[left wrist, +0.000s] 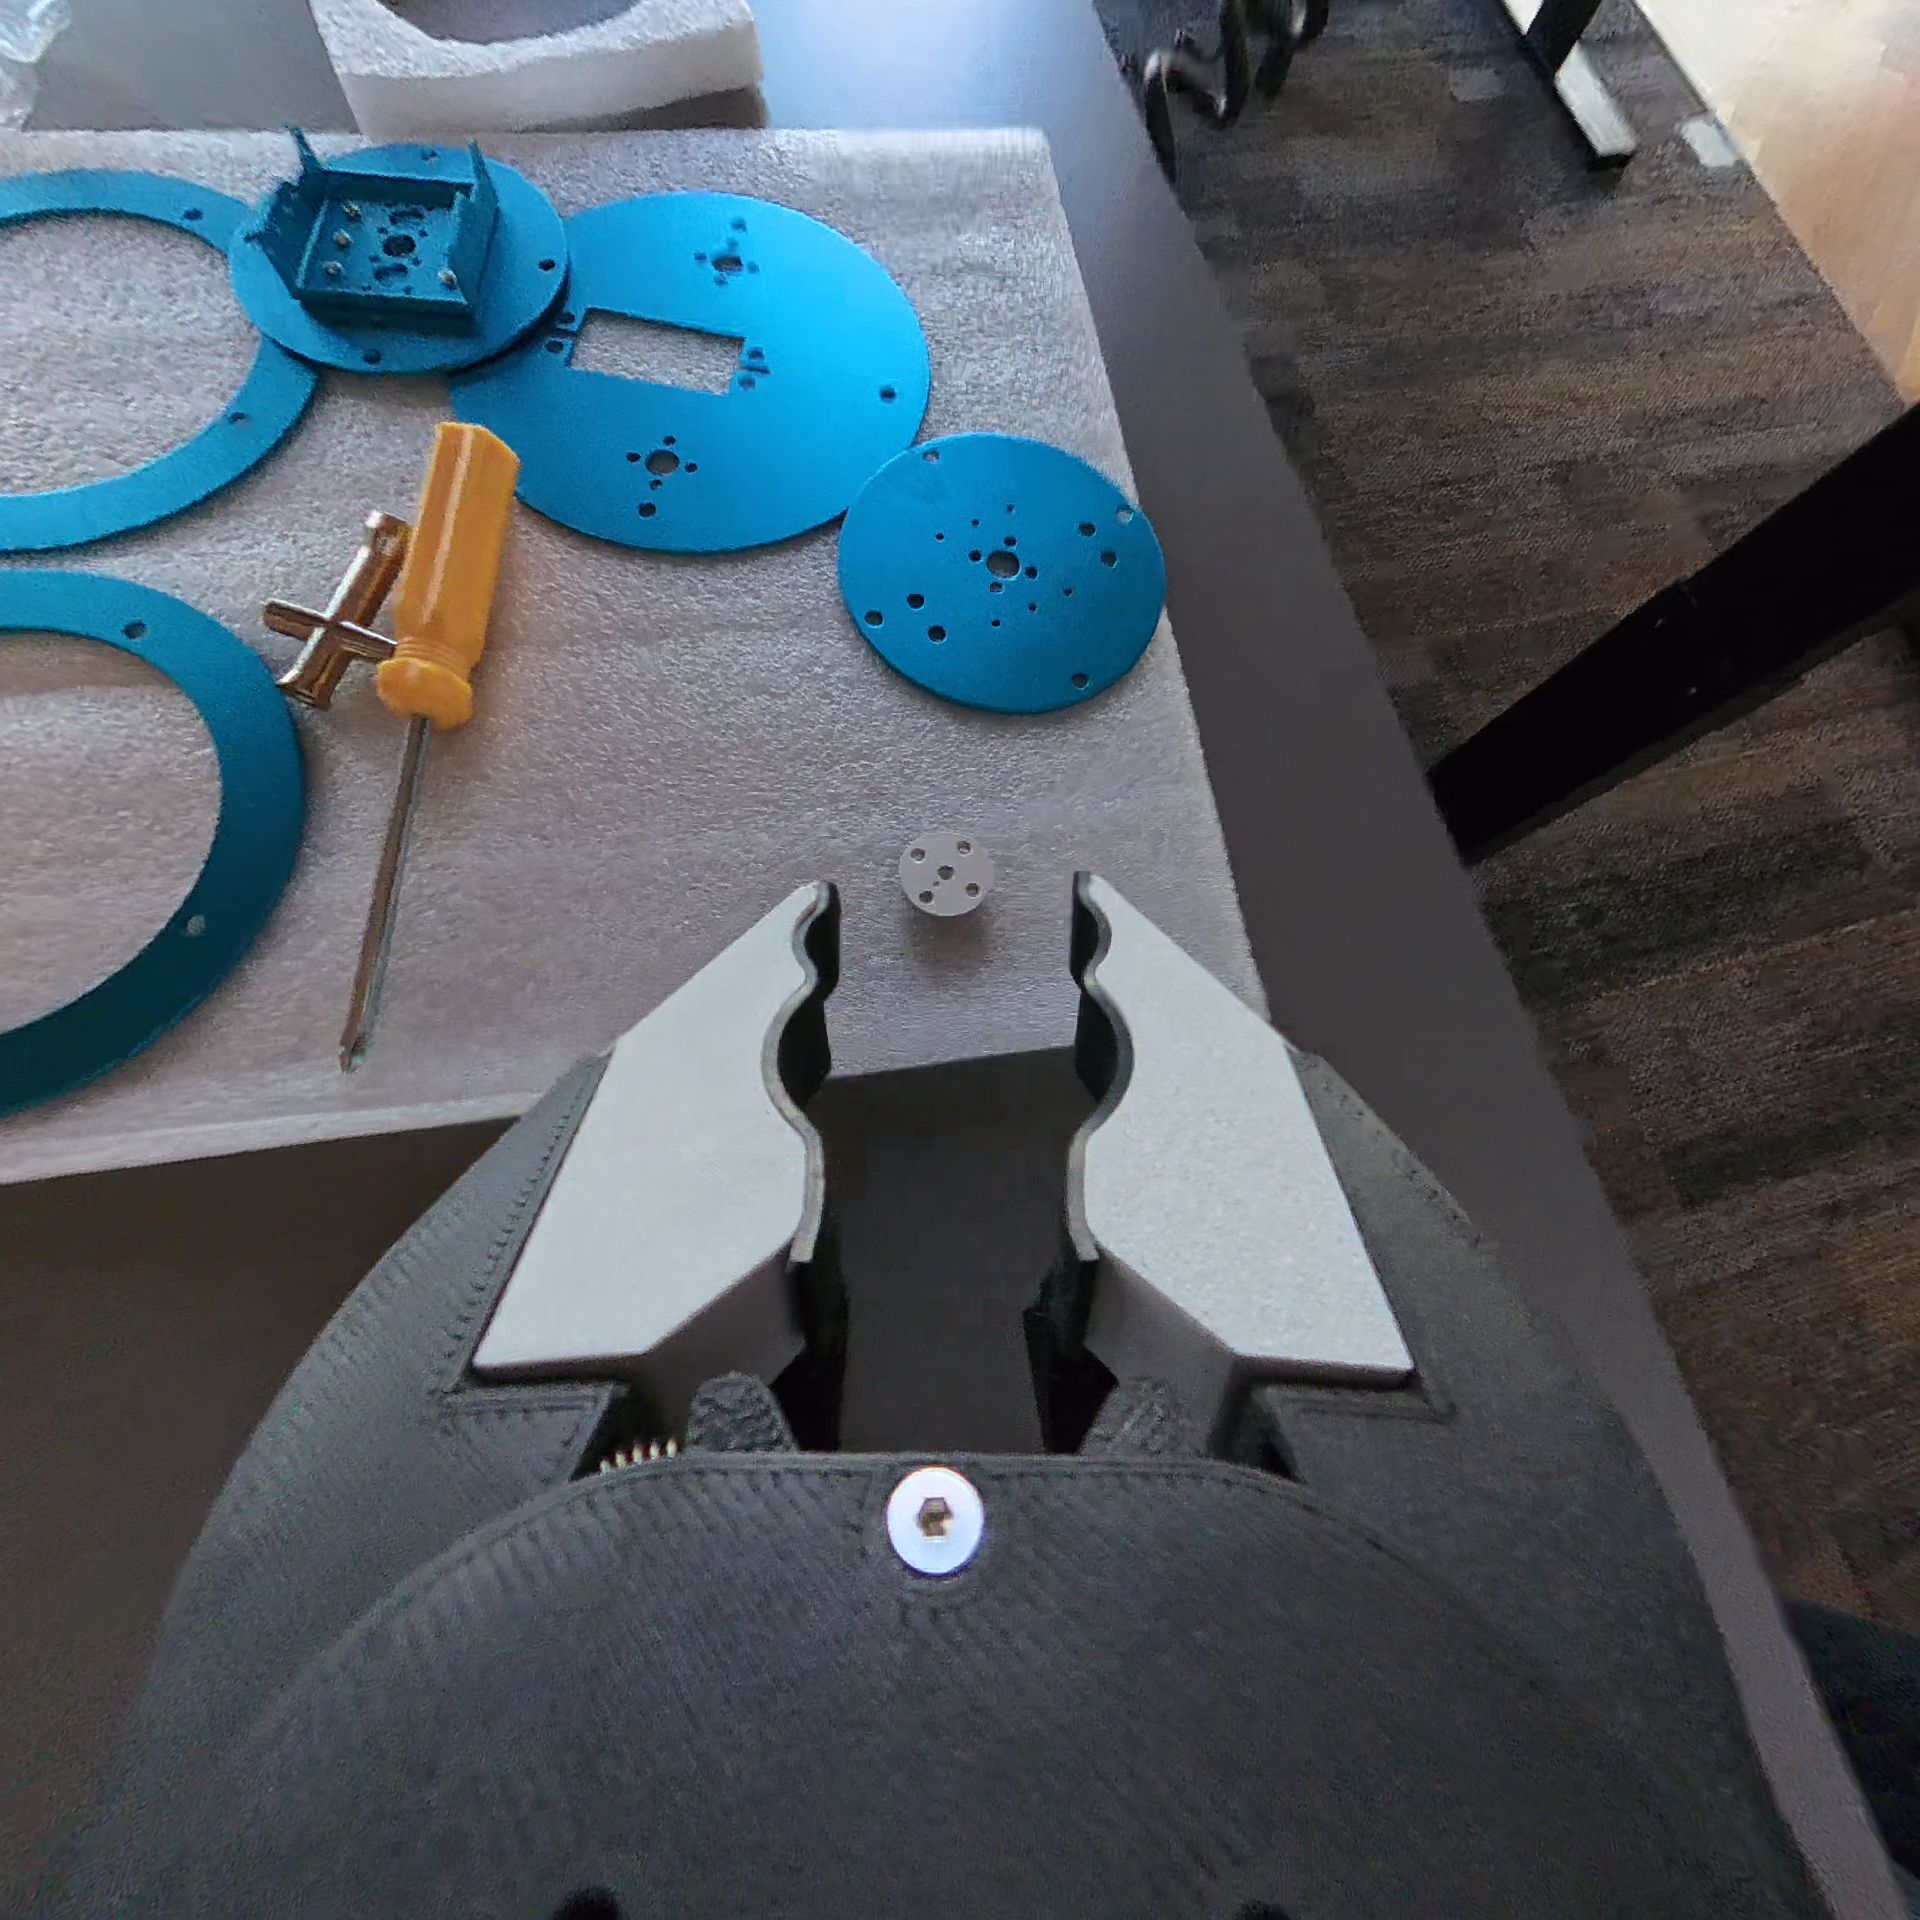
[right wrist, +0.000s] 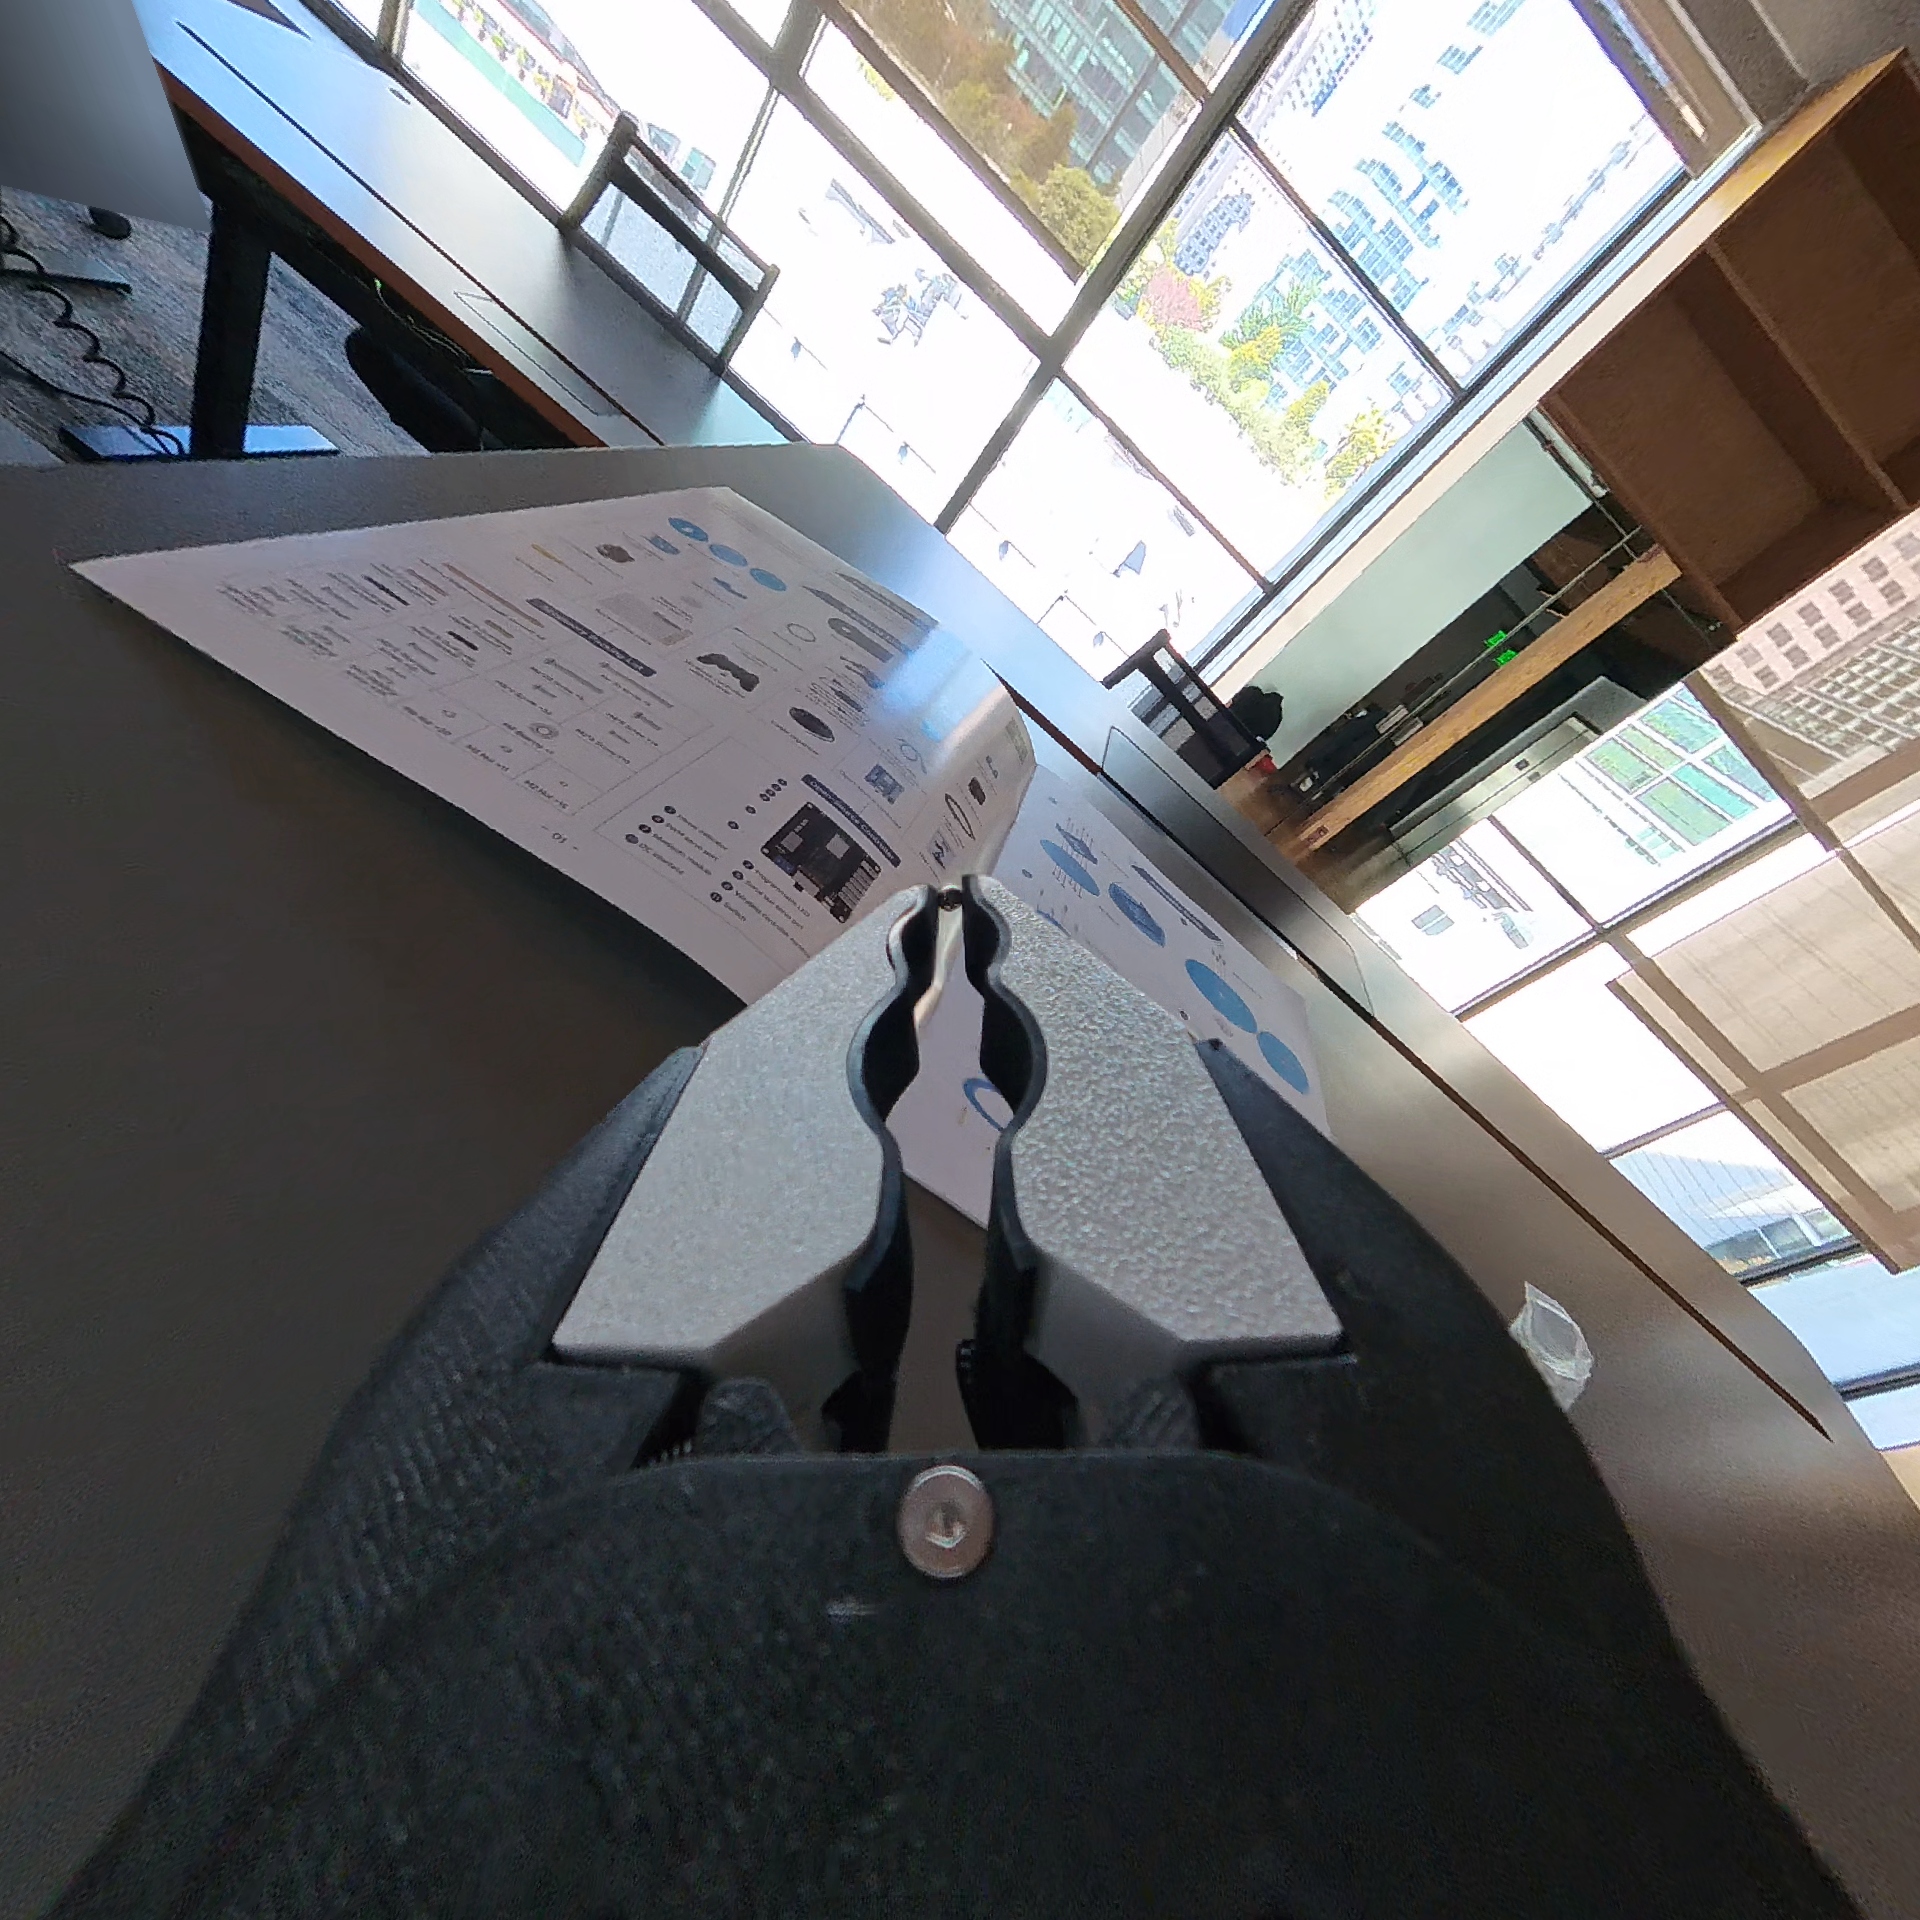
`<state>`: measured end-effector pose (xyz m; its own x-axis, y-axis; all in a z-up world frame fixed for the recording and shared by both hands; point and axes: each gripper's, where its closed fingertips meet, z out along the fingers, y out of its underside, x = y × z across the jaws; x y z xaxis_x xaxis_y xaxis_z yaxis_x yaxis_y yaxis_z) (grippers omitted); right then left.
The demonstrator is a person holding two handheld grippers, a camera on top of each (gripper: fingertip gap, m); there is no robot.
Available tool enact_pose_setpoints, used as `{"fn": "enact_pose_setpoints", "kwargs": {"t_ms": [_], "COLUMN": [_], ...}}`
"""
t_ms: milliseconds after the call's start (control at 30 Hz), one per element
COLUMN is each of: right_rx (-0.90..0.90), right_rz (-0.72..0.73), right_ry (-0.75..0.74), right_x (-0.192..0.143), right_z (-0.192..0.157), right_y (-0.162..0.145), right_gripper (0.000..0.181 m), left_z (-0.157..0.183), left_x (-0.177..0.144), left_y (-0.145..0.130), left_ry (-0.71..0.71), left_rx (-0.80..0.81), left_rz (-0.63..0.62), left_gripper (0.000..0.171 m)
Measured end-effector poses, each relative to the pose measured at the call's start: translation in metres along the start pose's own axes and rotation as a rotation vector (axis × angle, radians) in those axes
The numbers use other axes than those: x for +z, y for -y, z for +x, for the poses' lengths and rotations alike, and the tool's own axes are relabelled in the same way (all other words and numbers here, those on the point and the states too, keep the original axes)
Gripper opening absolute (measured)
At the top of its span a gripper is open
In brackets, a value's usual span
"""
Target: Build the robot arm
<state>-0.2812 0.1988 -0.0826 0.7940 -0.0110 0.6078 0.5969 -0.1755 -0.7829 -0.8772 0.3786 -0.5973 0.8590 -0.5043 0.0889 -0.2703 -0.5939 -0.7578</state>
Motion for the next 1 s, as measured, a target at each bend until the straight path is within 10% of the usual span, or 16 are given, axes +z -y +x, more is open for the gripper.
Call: {"fn": "enact_pose_setpoints", "kwargs": {"t_ms": [233,533,700,1000], "right_rx": [0.049,-0.027,-0.048,-0.198], "right_rz": [0.147,0.286,0.247,-0.121], "right_ry": [0.088,0.281,0.36,0.303], "right_x": [-0.022,-0.088,-0.09,-0.016], "right_z": [-0.003,0.074,0.136,0.206], "right_y": [0.025,-0.008,-0.072,-0.14], "right_gripper": [0.003,0.003,0.003,0.004], "left_z": [0.07,0.308,0.47,0.623], "left_x": [-0.134,-0.282,-0.268,-0.196], "left_y": [0.123,0.376,0.422,0.486], "left_ry": [0.009,-0.174,-0.172,0.192], "left_rx": [-0.055,0.084,0.181,0.603], "left_rz": [0.337,0.63,0.374,0.19], "left_gripper": [0.048,0.049,0.044,0.053]}}
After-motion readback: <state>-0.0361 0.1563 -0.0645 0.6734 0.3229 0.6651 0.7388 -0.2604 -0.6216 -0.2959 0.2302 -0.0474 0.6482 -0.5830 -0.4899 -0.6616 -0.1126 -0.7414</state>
